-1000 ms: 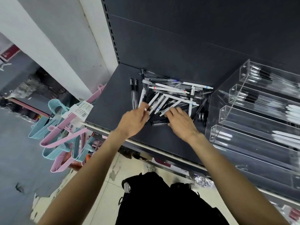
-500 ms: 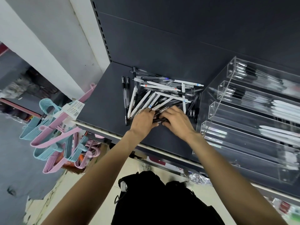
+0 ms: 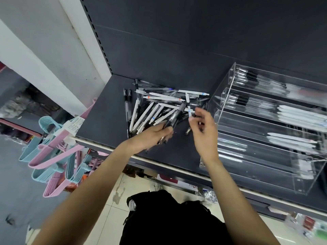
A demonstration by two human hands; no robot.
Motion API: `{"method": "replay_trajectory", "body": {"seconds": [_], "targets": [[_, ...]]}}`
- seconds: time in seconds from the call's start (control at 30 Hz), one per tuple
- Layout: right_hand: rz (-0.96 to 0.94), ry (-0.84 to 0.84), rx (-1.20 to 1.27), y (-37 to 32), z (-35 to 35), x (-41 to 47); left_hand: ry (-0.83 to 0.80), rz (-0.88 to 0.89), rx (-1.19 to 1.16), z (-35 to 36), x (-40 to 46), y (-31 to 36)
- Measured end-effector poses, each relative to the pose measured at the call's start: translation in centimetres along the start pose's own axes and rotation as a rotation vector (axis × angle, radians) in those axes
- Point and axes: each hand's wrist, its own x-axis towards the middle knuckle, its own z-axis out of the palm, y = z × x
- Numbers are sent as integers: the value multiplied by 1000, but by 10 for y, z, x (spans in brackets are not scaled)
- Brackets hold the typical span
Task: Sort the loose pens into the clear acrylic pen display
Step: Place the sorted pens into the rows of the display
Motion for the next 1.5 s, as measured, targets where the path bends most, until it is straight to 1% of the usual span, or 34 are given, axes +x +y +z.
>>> {"method": "replay_trajectory", "body": {"seconds": [0.03,0.07,0.1,0.13,0.2,0.3,0.4,0.53,0.63,0.73,0.8,0.9,0.97,1.07,1.17,1.27,1.37,1.43,1.5], "targets": [[75,-24,160,-13,-4,0,-36,21,-276,4,-9,8],[138,-73,289,-26,-9,1,-80,42,-479,8,-15,14],[183,-131,370,-36,-14,3,-115,62,-596,13,-19,19],[202,-186,410,-44,-19,4,-138,80,-652,19,-22,22],[179,-262,426,-54,-25,8,-159,107,-693,30,-24,26],[124,-278,396,-57,-28,14,-162,139,-713,40,-27,30],[106,-304,348,-60,-30,16,-153,133,-735,46,-30,33],[98,-396,269,-66,-31,17,-166,114,-695,49,-34,35],[44,-455,213,-66,-33,23,-117,124,-779,52,-35,35],[14,-484,161,-65,-33,27,-15,172,-855,58,-34,32],[23,-499,127,-63,-33,31,21,185,-914,63,-32,29],[73,-518,142,-67,-35,38,15,205,-956,65,-32,26],[84,-483,224,-73,-38,44,-6,198,-892,64,-34,22],[32,-293,404,-86,-49,56,-18,160,-820,64,-38,13],[-42,-129,520,-91,-59,57,107,119,-939,61,-39,10],[-34,-85,523,-86,-56,35,253,129,-1110,57,-34,13],[18,-48,529,-67,-38,3,369,186,-1225,58,-27,19],[50,-3,543,-54,-23,-14,417,223,-1263,60,-23,24],[9,36,460,-42,-9,-24,442,250,-1281,63,-20,28]]}}
